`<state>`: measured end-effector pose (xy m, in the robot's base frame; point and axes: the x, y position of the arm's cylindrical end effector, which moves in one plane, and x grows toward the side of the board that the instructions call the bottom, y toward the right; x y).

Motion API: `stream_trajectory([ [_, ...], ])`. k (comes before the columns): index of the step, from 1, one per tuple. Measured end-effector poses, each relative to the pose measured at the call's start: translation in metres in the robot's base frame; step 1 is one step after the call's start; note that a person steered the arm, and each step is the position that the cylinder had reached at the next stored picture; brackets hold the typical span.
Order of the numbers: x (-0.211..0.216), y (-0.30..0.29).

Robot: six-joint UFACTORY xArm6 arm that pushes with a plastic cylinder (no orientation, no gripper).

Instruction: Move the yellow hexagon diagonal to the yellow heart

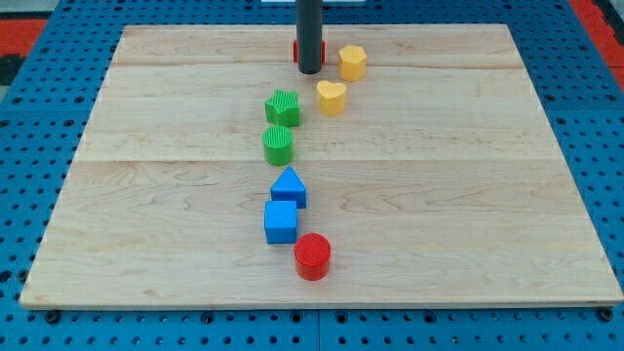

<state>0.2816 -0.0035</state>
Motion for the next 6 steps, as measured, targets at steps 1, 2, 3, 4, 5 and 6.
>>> stream_trajectory([
  [1, -0.002, 0.033],
  [2, -0.009, 0.039],
  [3, -0.012, 0.067],
  [4, -0.012, 0.065],
  [5, -0.005, 0.023],
  [6, -0.005, -0.038],
])
